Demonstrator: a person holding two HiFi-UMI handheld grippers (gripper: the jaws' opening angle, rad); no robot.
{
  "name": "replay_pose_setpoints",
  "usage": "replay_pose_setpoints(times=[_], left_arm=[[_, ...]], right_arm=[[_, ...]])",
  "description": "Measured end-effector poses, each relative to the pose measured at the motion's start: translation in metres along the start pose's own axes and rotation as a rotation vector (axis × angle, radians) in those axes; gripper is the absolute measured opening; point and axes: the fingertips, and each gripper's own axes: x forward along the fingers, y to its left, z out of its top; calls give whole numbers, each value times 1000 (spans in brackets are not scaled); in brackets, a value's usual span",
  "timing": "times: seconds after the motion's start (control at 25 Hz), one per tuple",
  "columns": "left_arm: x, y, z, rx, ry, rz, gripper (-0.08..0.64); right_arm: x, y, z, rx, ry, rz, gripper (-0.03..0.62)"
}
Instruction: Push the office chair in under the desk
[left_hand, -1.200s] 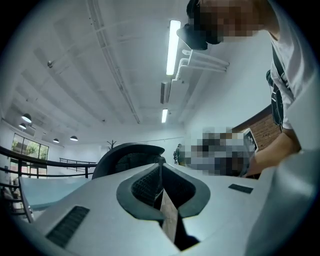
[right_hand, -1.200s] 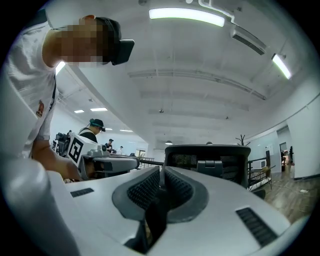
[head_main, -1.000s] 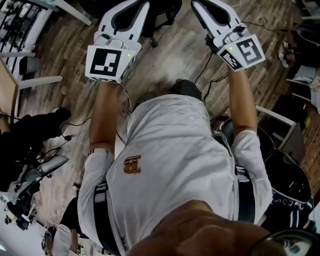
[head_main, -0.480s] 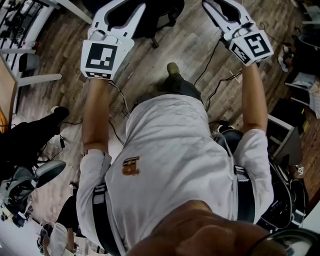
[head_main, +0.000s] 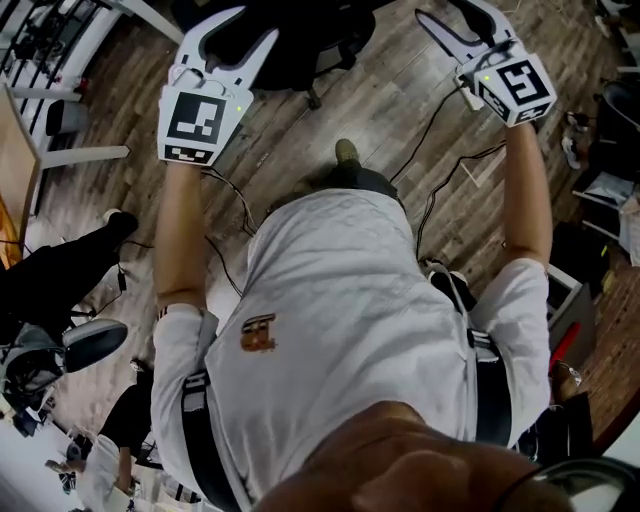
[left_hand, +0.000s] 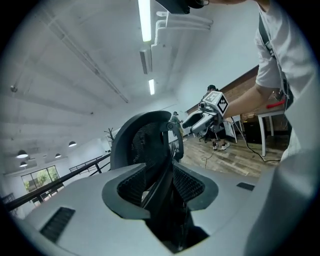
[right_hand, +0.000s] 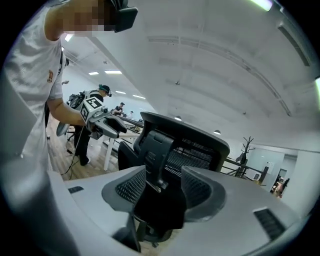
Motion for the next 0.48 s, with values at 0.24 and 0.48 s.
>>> replay_pose_setpoints(times=[0.24,0.48], left_arm=[[26,9,-23,41,119,-7,182],[42,14,-43,78,218,-14,202]], right_arm=[[17,-44,-26,-102,95,47,227],[33,-78,-61,-208,205,100,233]])
